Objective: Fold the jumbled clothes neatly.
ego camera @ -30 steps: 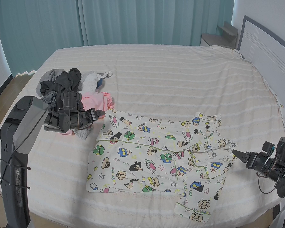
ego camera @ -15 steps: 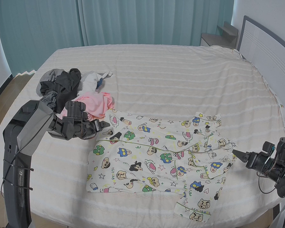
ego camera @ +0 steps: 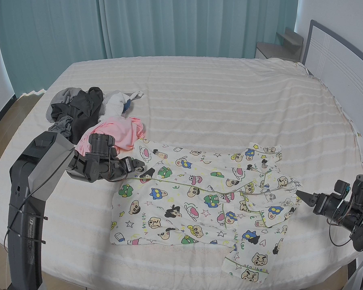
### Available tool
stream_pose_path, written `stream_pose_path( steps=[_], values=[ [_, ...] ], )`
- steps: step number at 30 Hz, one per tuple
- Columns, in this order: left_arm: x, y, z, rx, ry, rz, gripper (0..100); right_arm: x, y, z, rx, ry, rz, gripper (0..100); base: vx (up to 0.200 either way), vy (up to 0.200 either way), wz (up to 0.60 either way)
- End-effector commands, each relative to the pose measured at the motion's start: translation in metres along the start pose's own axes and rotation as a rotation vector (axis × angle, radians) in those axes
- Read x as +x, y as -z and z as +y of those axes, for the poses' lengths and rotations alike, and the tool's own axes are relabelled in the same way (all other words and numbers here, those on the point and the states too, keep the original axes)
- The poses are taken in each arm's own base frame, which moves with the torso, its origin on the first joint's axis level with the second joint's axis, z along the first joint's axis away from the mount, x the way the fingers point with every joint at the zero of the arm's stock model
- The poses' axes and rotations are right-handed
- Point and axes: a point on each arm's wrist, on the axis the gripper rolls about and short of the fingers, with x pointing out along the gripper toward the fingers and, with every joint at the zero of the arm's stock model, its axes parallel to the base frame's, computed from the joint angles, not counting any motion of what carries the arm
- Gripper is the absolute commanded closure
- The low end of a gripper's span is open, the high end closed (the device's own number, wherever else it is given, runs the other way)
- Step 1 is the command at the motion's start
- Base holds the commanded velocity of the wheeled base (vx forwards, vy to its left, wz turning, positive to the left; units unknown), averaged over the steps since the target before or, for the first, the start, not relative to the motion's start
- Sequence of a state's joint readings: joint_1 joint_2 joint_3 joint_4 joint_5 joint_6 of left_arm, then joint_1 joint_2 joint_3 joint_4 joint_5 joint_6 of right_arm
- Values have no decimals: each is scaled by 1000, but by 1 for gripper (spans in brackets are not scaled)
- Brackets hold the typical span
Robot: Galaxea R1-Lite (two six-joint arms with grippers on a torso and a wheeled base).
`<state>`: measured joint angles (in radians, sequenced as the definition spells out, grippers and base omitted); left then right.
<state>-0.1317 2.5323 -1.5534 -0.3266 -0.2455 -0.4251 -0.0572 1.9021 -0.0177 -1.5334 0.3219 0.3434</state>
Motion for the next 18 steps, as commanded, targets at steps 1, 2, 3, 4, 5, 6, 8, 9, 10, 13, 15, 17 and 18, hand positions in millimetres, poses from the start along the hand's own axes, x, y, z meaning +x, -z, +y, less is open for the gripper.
stream_pose_path(
  steps=[1,2,3,4,5,6,8,9,10,13,15,17,18],
  values=[
    [6,4,0,2,2,5,0,-3,3,0,6,6,15,0,0,0,0],
    [6,4,0,2,2,5,0,-3,3,0,6,6,15,0,0,0,0],
    [6,4,0,2,2,5,0,-3,3,-1,6,7,14,0,0,0,0],
    [6,4,-1,3,3,5,0,-3,3,-1,6,7,14,0,0,0,0],
    [6,4,-1,3,3,5,0,-3,3,-1,6,7,14,0,0,0,0],
    [6,4,-1,2,2,3,100,-3,3,0,6,5,15,0,0,0,0],
    [6,3,-1,-6,3,2,100,-3,3,0,6,5,17,0,0,0,0],
    [5,2,-2,-21,3,-6,100,-3,4,0,6,4,19,0,0,0,0],
    [5,2,-2,-22,3,-6,100,-3,4,0,6,4,19,0,0,0,0],
    [4,0,-2,-25,0,-13,100,-3,4,0,6,5,17,0,0,0,0],
    [2,-3,-1,-26,1,-21,100,-3,3,0,5,5,16,0,0,0,0],
    [1,-5,-2,-23,7,-37,100,-3,3,0,6,6,15,0,0,0,0],
    [1,-5,-2,-23,6,-37,100,-3,3,0,6,6,15,0,0,0,0]
  ],
)
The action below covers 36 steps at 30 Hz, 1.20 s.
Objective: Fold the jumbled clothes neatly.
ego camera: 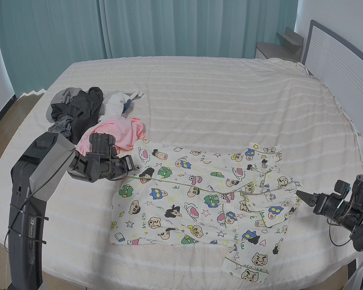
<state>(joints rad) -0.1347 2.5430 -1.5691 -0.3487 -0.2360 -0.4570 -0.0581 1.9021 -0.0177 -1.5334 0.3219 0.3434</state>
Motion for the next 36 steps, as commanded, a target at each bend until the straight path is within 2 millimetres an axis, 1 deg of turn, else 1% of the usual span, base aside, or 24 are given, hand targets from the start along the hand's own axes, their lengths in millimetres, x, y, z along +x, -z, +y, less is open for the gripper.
stream_pose_path(
  steps=[1,3,4,6,11,12,15,23,24,32,34,36],
  values=[
    [-3,-5,-1,6,8,-27,100,-3,3,0,6,5,15,0,0,0,0],
    [-4,-7,-1,8,10,-37,100,-3,3,0,6,5,15,0,0,0,0],
    [-7,-12,-1,14,11,-62,100,-3,3,0,5,5,14,0,0,0,0],
    [-9,-15,-1,16,8,-79,100,-3,3,0,5,5,14,0,0,0,0],
    [-9,-17,0,27,8,-101,100,-3,3,0,5,6,13,0,0,0,0],
    [-8,-17,2,27,-13,-123,100,-3,3,0,5,6,13,0,0,0,0],
    [-5,-16,4,28,-47,-156,100,-3,3,0,6,8,13,0,0,0,0],
    [-2,-7,9,21,-58,-130,100,-3,3,0,5,24,7,0,0,0,0],
    [-2,-6,9,20,-60,-126,0,-3,3,0,5,24,7,0,0,0,0],
    [-5,-4,11,22,-68,-121,0,-3,3,0,21,24,7,0,0,0,0],
    [-9,-4,14,16,-75,-121,0,-3,3,0,23,25,6,0,0,0,0],
    [-24,-5,15,-1,-82,-109,0,-3,3,-1,25,28,5,0,0,0,0]
  ],
)
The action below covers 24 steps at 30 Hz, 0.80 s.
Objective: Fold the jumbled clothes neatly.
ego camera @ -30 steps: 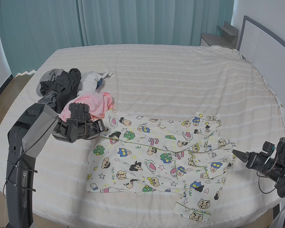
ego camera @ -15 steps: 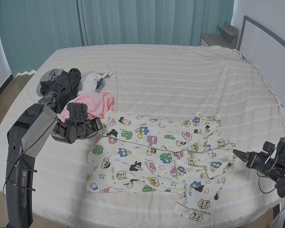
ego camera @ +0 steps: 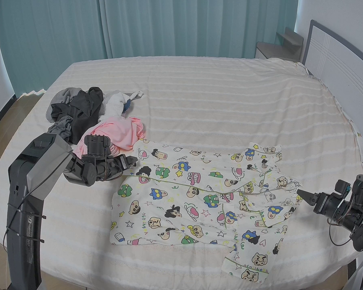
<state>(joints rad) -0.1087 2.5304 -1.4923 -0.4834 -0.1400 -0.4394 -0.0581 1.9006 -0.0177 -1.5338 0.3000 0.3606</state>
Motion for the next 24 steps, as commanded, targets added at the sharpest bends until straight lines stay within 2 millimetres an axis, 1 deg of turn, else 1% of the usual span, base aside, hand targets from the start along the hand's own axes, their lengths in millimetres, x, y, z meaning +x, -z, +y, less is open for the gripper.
stream_pose_path(
  steps=[1,2,4,5,7,9,10,17,24],
  values=[
    [-22,-4,4,-21,-11,16,0,-3,3,0,8,11,12,0,0,0,0],
    [-28,-2,4,-24,-10,31,0,-3,3,0,8,14,13,0,0,0,0],
    [-41,9,7,-27,-2,88,0,-3,3,0,8,16,10,0,0,0,0],
    [-43,11,8,-30,1,99,0,-3,3,0,8,15,11,0,0,0,0],
    [-60,21,9,-43,32,151,0,-3,3,-1,8,16,12,0,0,0,0],
    [-67,27,11,-51,46,175,0,-3,3,-1,8,16,12,0,0,0,0],
    [-71,35,14,-53,62,196,0,-3,3,0,8,14,13,0,0,0,0],
    [-73,55,22,-46,75,181,0,-3,3,-1,10,16,10,0,0,0,0],
    [-72,60,26,-46,81,167,0,-3,3,0,7,14,9,0,0,0,0]
  ],
)
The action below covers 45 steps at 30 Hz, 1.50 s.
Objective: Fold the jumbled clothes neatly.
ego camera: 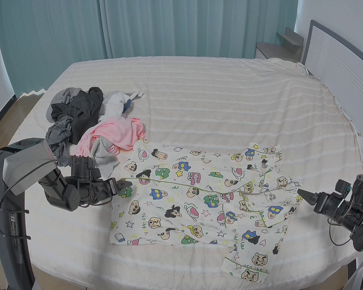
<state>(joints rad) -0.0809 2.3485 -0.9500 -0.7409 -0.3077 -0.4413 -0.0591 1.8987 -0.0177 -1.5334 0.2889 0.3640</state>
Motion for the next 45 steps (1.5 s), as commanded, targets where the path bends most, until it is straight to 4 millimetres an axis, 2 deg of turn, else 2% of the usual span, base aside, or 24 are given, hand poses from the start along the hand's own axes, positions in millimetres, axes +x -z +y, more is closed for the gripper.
stream_pose_path(
  steps=[1,12,13,22,33,45],
  values=[
    [1,6,3,-6,-9,21,0,-3,3,0,6,4,16,0,0,0,0],
    [8,11,7,-17,-13,35,0,-3,3,0,6,4,16,0,0,0,0],
    [8,11,7,-16,-13,35,100,-3,3,0,6,4,16,0,0,0,0],
    [4,13,9,-12,-19,26,100,-3,3,0,4,4,16,0,0,0,0],
    [-18,4,5,42,-5,-48,100,-3,3,0,4,7,14,0,0,0,0],
    [-21,-2,3,103,-4,-71,100,-3,3,0,4,8,13,0,0,0,0]
  ],
)
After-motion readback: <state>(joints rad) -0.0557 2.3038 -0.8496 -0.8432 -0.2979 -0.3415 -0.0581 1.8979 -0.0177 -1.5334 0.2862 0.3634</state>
